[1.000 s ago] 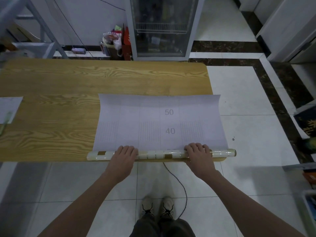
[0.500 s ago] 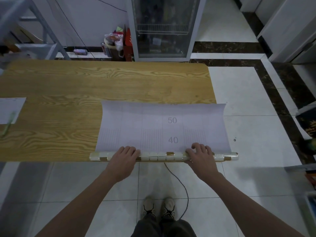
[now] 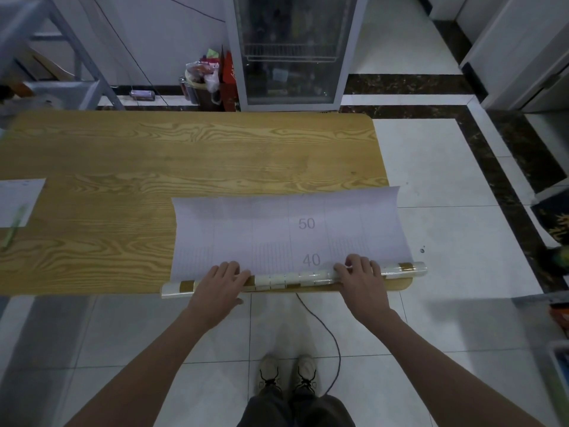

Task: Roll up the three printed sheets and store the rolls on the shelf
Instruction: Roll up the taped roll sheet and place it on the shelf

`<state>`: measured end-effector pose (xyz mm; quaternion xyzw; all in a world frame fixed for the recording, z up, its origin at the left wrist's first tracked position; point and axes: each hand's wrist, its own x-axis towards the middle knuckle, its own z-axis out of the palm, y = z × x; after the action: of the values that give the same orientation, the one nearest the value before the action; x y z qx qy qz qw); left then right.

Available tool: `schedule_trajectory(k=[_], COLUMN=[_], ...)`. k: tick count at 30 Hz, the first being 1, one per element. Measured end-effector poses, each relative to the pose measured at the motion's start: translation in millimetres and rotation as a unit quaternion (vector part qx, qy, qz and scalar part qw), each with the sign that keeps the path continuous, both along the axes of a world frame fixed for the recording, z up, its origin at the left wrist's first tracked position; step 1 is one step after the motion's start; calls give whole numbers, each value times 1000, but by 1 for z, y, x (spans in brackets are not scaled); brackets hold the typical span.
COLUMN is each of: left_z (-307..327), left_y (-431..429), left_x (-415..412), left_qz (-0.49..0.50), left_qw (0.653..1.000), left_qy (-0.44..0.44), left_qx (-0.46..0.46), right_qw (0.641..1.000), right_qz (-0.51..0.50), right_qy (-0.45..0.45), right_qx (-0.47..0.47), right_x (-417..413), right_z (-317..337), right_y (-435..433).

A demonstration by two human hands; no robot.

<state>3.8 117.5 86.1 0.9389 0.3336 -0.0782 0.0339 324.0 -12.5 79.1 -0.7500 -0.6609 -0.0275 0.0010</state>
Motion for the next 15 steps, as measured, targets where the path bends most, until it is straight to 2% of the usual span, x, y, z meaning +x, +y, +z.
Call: schedule_trajectory(k=[3,6,10,15], left_z=[-2,-2,-2,-2], left_y=[1,1,-3,0], left_x=[0,-2,-1,4], left_qz=[-5,-7,-7,12], left_qw=[1000,1000,1000,999], left_qy=[-11,-26,-11,16], left_qx=[3,6,17,32], right_qw=[999,1000,999,998], right_qz=[34,26,29,59], right_qy=[-14,7,14,2], right_qx=[3,-5,-29,-8], right_x=[2,-2,-7,-9], right_z=[-1,1,1,-2], right_y=[-2,-5,-5,-5])
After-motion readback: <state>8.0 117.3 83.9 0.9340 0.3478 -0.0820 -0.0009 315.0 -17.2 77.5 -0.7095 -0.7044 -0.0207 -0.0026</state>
